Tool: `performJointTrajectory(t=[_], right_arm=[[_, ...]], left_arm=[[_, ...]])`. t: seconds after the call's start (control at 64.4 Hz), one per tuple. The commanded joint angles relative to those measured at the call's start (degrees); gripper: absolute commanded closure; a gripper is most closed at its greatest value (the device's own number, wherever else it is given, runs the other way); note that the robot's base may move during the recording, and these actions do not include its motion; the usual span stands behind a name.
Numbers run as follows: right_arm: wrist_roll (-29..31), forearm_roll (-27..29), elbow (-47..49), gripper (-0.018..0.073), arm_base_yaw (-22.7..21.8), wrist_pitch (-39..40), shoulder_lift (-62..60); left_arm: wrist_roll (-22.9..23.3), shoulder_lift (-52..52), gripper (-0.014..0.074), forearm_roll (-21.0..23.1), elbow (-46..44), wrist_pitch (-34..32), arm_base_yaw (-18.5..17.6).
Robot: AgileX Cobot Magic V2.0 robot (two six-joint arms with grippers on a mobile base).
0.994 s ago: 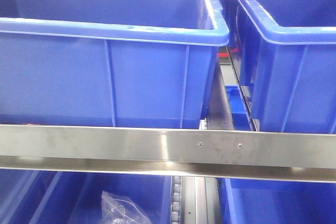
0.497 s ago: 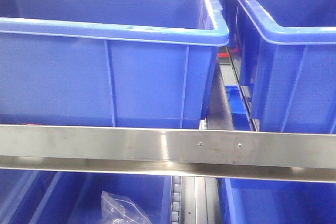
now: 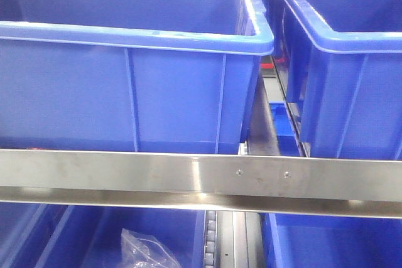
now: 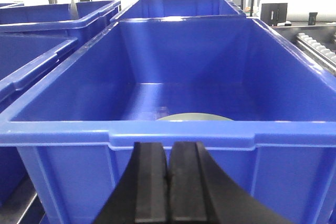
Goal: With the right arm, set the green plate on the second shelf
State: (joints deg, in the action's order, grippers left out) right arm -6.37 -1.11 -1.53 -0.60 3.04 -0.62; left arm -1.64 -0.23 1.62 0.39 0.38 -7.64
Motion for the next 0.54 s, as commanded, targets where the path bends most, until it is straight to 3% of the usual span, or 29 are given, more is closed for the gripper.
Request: performJointTrajectory(t=[0.0, 0.528], right_arm=[[-0.01, -0.19, 0.96, 0.0531, -0.35, 4.10, -0.05], [-0.01, -0.19, 0.96, 0.0531, -0.35, 3.86, -0.05]], left_arm=[[0.14, -1.00, 0.0466, 0.32, 2.27, -4.78, -0.12], [0.14, -1.00, 0.0466, 0.32, 2.27, -4.78, -0.12]])
